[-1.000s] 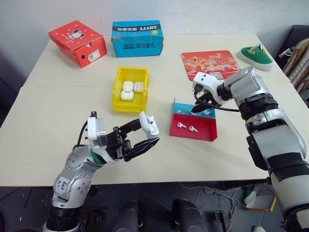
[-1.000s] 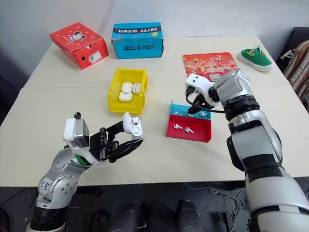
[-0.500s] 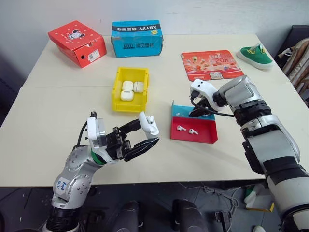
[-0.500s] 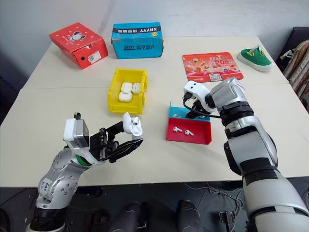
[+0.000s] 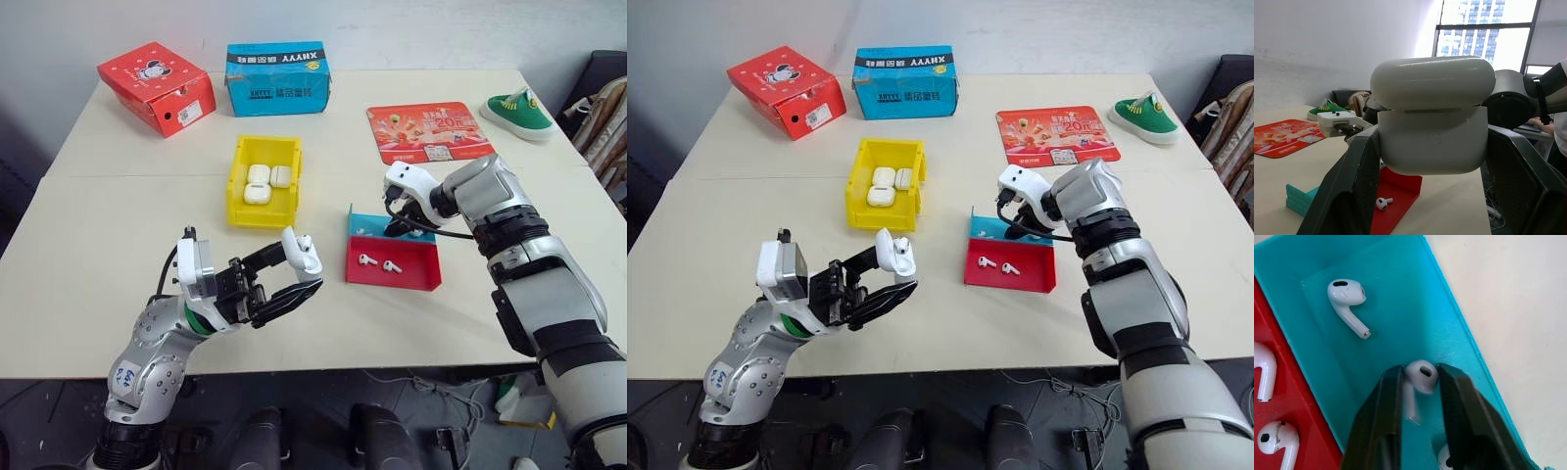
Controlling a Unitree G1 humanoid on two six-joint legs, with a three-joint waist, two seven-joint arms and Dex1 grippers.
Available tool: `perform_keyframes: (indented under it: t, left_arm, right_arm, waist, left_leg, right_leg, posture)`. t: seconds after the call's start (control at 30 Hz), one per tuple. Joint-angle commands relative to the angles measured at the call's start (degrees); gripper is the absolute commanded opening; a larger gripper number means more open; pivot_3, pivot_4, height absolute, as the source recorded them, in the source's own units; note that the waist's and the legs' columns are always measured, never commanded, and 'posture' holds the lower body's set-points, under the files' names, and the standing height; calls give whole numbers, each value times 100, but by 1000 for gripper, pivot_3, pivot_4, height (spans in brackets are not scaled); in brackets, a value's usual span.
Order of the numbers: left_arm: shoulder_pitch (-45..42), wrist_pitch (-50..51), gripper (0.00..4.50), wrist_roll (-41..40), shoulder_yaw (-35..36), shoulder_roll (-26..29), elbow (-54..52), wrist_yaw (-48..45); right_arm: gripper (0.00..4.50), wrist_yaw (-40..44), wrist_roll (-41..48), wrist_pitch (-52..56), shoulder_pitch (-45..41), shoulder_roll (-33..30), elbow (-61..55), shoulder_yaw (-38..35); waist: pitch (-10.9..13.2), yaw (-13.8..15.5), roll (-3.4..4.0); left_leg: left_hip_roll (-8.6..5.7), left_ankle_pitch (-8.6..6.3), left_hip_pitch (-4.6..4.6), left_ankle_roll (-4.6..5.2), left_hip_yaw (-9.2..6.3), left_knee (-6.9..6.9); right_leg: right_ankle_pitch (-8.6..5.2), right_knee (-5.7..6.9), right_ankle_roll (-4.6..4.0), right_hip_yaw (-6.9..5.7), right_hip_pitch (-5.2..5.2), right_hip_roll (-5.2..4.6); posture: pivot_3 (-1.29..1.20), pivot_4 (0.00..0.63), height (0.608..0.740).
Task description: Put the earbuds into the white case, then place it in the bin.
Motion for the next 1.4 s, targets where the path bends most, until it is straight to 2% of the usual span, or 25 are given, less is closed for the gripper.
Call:
perform_keyframes:
  t: [0.03,0.37,0.5,0.8,0.9,1.07,1.17,1.23,1.3,1.4]
  left_arm:
    - [40,-47,2767,-101,75,19,-294,19]
    - [55,-49,2767,-100,83,26,-302,24]
    - [73,-45,2767,-108,94,34,-305,22]
    - [79,-26,2767,-157,161,35,-249,26]
    - [68,3,2767,-221,162,19,-243,27]
    - [-73,278,2767,-525,147,60,-190,-33]
    - [-296,351,2767,-707,222,-25,-41,-28]
    - [-529,379,2767,-755,210,-89,113,-65]
    - [-736,344,2767,-686,166,-153,282,-122]
    - [-1114,272,2767,-594,69,-352,599,-178]
  right_arm:
    - [1091,99,-10,-2,99,-67,-149,88]
    - [1091,86,-11,-149,129,-111,-234,115]
    - [415,158,31,-203,133,-141,-270,94]
    - [415,358,342,-402,-112,-428,-280,-235]
    - [415,612,694,-538,-175,-604,-394,-533]
    - [415,1625,1919,-891,34,-995,-1012,-1510]
    - [415,1896,3206,-163,344,-963,-1784,-2519]
    - [415,1765,4166,826,695,-895,-2677,-3151]
    - [415,1480,4825,1745,1078,-870,-3607,-3369]
    - [415,519,6026,2990,1540,-380,-4760,-3973]
  waist:
    - [0,-1,0]
    - [0,-1,0]
    - [0,0,0]
    - [0,7,0]
    - [0,7,0]
    - [2,16,2]
    - [2,22,2]
    - [2,50,1]
    - [2,64,2]
    - [2,65,1]
  left_leg:
    - [0,0,0,0,0,0]
    - [0,0,0,0,0,0]
    - [0,0,0,0,0,0]
    - [0,0,-1,0,1,0]
    - [0,0,-1,0,1,0]
    - [1,0,-4,0,2,0]
    - [2,-1,-3,1,0,0]
    - [2,-1,-2,1,-6,2]
    - [2,-1,-2,1,-12,4]
    - [3,-1,-2,2,-16,3]
  right_leg:
    - [0,0,0,0,0,0]
    - [0,0,0,0,0,0]
    - [0,0,0,0,0,0]
    - [0,-2,0,1,-2,-1]
    - [0,-2,0,1,-2,0]
    - [0,-5,0,0,-3,0]
    - [0,-5,1,-1,0,0]
    - [0,-5,1,-7,6,0]
    - [0,-7,0,-12,11,-1]
    - [0,-5,1,-12,11,-2]
  posture:
    - [0,150,740]
    - [0,150,740]
    - [0,150,740]
    - [0,150,740]
    - [0,150,740]
    - [0,150,740]
    - [0,150,740]
    - [0,150,740]
    - [0,150,740]
    - [0,150,740]
